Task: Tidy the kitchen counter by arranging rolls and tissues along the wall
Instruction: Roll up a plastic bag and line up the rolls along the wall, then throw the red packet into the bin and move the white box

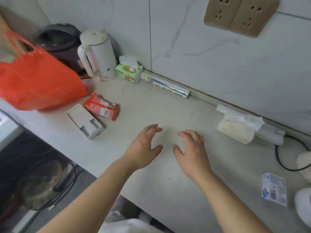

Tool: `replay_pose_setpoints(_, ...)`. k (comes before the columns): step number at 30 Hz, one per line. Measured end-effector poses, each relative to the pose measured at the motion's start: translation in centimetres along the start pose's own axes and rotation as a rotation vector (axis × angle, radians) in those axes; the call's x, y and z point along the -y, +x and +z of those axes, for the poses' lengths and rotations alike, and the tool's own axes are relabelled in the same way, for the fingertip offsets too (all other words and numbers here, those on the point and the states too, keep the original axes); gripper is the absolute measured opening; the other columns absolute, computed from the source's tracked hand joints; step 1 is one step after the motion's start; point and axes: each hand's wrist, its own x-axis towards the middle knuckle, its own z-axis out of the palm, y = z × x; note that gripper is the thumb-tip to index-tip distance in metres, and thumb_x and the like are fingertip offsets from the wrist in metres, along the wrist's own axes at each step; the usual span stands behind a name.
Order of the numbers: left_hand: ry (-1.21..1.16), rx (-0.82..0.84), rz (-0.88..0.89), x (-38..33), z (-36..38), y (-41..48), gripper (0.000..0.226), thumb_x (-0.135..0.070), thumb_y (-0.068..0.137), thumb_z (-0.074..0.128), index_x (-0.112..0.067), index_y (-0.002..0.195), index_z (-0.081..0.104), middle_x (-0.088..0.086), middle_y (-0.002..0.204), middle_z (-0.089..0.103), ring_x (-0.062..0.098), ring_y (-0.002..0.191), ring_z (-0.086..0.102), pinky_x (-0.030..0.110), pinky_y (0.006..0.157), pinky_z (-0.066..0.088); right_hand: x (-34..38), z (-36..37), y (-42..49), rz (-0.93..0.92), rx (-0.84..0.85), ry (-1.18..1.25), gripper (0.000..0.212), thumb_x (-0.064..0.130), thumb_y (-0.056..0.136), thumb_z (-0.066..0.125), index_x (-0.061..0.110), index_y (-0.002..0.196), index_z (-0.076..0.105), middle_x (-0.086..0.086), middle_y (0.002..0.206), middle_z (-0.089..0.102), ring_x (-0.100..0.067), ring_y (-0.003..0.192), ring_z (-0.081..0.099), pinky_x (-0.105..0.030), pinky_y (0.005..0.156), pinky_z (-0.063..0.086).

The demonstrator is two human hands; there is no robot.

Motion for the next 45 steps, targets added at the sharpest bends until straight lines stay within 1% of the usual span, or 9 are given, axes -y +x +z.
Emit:
replay_pose_setpoints(4, -0.008, -0.108, -0.11, 5.6, -4.8, -2.2, 0.057, -0.026, 0.092, 0.071, -0.021, 0.145, 0.05, -0.002, 0.157, 0.04, 0.029, 0.119, 0.058, 0.028, 0.097, 0.045, 4.6, 3.2, 0.7, -0.061, 0.039, -0.035, 0.042, 0.02, 0.085, 0.071, 0.012, 0.126, 0.063, -0.004, 0.127, 0.056, -0.024, 0.118, 0.045, -0.03, 0.103, 0.037)
replay_pose_setpoints(8, -0.011, -0.193, -0.161, 11.6, -9.3, -3.7, 0.056, -0.025, 0.092, 0.07, -0.018, 0.144, 0.051, 0.004, 0.156, 0.042, 0.024, 0.138, 0.045, 0.038, 0.111, 0.041, 9.7, 7.2, 1.9, -0.039, 0.099, -0.061, 0.043, 0.018, 0.084, 0.073, 0.009, 0.125, 0.064, -0.009, 0.125, 0.058, -0.028, 0.117, 0.048, -0.033, 0.103, 0.037)
replay_pose_setpoints(10, -0.024, -0.224, -0.165, 14.4, -11.4, -4.3, 0.055, -0.023, 0.091, 0.071, -0.015, 0.142, 0.053, 0.006, 0.153, 0.046, 0.025, 0.14, 0.043, 0.041, 0.116, 0.038, 12.4, 9.5, 2.7, -0.041, 0.137, -0.087, 0.043, 0.016, 0.084, 0.072, 0.007, 0.125, 0.063, -0.011, 0.125, 0.058, -0.031, 0.117, 0.049, -0.035, 0.103, 0.037)
replay_pose_setpoints(20, -0.025, -0.191, -0.158, 20.7, -17.3, -7.0, 0.056, -0.021, 0.089, 0.07, -0.018, 0.143, 0.052, 0.004, 0.153, 0.046, 0.025, 0.141, 0.043, 0.038, 0.117, 0.036, 22.5, 15.0, 6.0, 0.017, 0.231, -0.124, 0.049, 0.023, 0.09, 0.064, 0.013, 0.136, 0.054, -0.007, 0.136, 0.051, -0.025, 0.124, 0.043, -0.032, 0.104, 0.035)
replay_pose_setpoints(25, 0.02, -0.173, -0.146, 20.8, -17.4, -6.1, 0.057, -0.021, 0.089, 0.068, -0.017, 0.144, 0.052, 0.003, 0.153, 0.046, 0.023, 0.138, 0.045, 0.034, 0.115, 0.035, 23.5, 16.4, 8.1, -0.026, 0.251, -0.163, 0.048, 0.023, 0.09, 0.063, 0.013, 0.136, 0.053, -0.008, 0.135, 0.051, -0.028, 0.121, 0.043, -0.035, 0.1, 0.038)
replay_pose_setpoints(29, 0.168, -0.13, -0.132, 20.8, -17.2, -4.9, 0.06, -0.025, 0.088, 0.067, -0.016, 0.145, 0.051, 0.006, 0.153, 0.046, 0.026, 0.141, 0.042, 0.035, 0.116, 0.033, 23.1, 17.5, 9.9, -0.127, 0.243, -0.211, 0.046, 0.019, 0.087, 0.065, 0.01, 0.131, 0.056, -0.011, 0.129, 0.056, -0.032, 0.117, 0.046, -0.039, 0.097, 0.042)
replay_pose_setpoints(33, 0.32, -0.096, -0.157, 21.1, -16.5, -4.4, 0.062, -0.027, 0.089, 0.065, -0.018, 0.148, 0.047, 0.005, 0.158, 0.042, 0.026, 0.149, 0.032, 0.038, 0.12, 0.026, 22.3, 18.8, 12.5, -0.251, 0.258, -0.31, 0.041, 0.02, 0.082, 0.067, 0.008, 0.121, 0.058, -0.014, 0.125, 0.058, -0.035, 0.113, 0.05, -0.042, 0.093, 0.047)
replay_pose_setpoints(38, 0.377, -0.057, -0.233, 20.9, -15.5, -4.6, 0.061, -0.03, 0.09, 0.063, -0.021, 0.148, 0.046, 0.004, 0.161, 0.038, 0.024, 0.151, 0.028, 0.037, 0.121, 0.024, 21.5, 20.3, 15.9, -0.266, 0.294, -0.357, 0.058, 0.019, 0.083, 0.065, 0.006, 0.137, 0.047, -0.015, 0.142, 0.047, -0.033, 0.131, 0.041, -0.044, 0.104, 0.043)
replay_pose_setpoints(45, 0.364, -0.109, -0.369, 20.2, -14.2, -5.7, 0.059, -0.032, 0.093, 0.06, -0.024, 0.149, 0.042, 0.001, 0.161, 0.036, 0.022, 0.152, 0.025, 0.035, 0.122, 0.021, 20.5, 22.1, 19.3, -0.298, 0.355, -0.472, 0.069, 0.025, 0.086, 0.063, 0.01, 0.146, 0.034, -0.013, 0.142, 0.045, -0.033, 0.133, 0.038, -0.044, 0.105, 0.039)
